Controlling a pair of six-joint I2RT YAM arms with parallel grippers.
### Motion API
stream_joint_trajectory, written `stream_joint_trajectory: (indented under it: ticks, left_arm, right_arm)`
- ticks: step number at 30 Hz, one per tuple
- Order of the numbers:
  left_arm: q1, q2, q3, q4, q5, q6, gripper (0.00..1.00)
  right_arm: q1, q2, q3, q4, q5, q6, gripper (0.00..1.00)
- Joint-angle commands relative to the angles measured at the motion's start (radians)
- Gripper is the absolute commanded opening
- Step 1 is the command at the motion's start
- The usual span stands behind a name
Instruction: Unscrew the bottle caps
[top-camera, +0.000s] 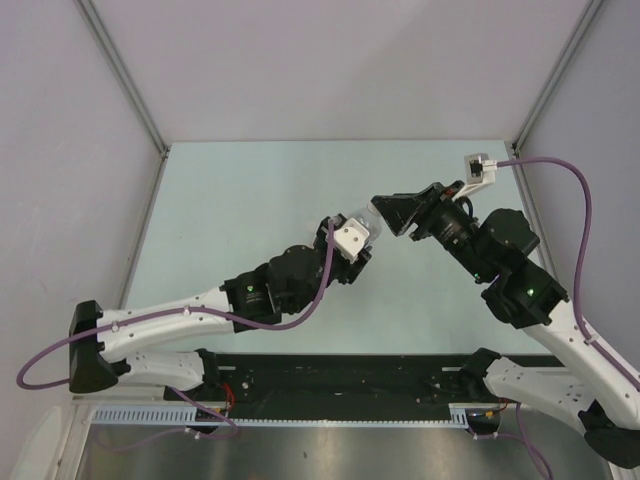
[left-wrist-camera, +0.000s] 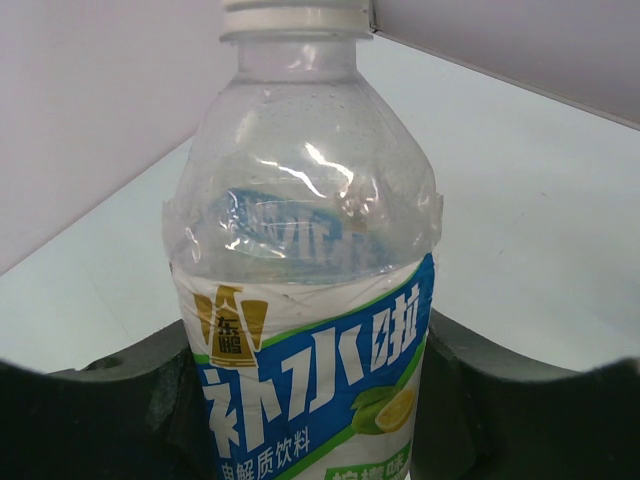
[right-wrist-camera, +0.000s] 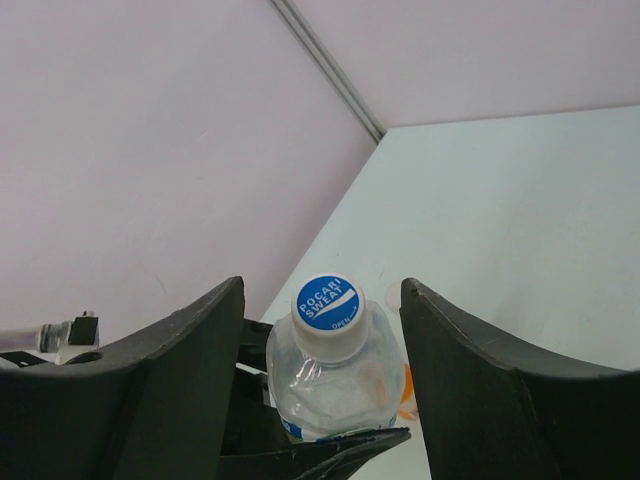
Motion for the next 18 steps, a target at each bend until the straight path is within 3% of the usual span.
stream_joint_trajectory:
  ticks: [1,13,18]
  left_arm:
    - [-0.011,0.0,0.03,0.02,-0.02,0.024,0.0]
    - [-0.014,-0.002,0.027,0.019,-0.026,0.024,0.0]
    - [-0.015,0.0,0.027,0.022,-0.032,0.027,0.0]
  right_arm:
    - [0.01,0.017,0.029,0.039,0.013,-0.01,0.67]
    - [0.013,0.033,0.031,0.027,0.013,-0.014,0.51]
    - [0.015,0.037,0.029,0.015,0.006,-0.011,0.61]
